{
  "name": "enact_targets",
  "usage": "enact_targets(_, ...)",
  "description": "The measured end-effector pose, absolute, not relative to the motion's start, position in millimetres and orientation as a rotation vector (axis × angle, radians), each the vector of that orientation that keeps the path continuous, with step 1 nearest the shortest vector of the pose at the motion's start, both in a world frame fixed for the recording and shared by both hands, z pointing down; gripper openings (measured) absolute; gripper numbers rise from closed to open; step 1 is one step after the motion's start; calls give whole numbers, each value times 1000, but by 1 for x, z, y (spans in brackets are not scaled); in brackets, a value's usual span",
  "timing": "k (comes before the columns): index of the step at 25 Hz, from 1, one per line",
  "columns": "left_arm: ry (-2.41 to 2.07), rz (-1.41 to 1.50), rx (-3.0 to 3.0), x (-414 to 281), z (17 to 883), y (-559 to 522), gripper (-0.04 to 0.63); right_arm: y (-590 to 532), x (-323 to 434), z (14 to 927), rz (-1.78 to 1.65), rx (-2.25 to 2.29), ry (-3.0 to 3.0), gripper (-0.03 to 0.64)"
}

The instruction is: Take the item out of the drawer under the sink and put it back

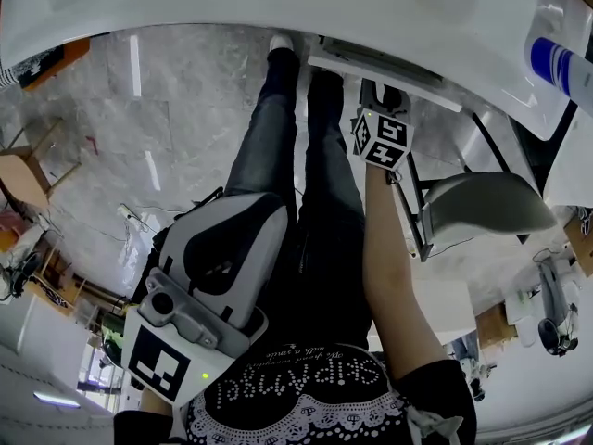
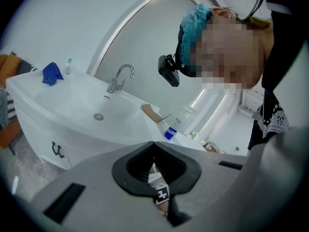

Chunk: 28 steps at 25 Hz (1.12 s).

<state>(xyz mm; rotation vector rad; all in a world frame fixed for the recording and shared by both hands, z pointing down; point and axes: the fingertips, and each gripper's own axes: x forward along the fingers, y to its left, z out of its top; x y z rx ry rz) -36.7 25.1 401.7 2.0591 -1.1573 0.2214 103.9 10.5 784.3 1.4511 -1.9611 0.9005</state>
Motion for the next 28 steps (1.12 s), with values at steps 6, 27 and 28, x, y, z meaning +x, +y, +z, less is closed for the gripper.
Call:
enact_targets(6,-1117,239,2074,-28,403,20,5,31,103,784,903,1414,-1978,124)
enact_targets(27,-1061,230,2119,-5,397,-2,5,57,101,774,970,1228,-1963,126)
enact_targets(28,-1065,229,2122,-5,395,-2,5,59,103,768,966,1220,-1973,105)
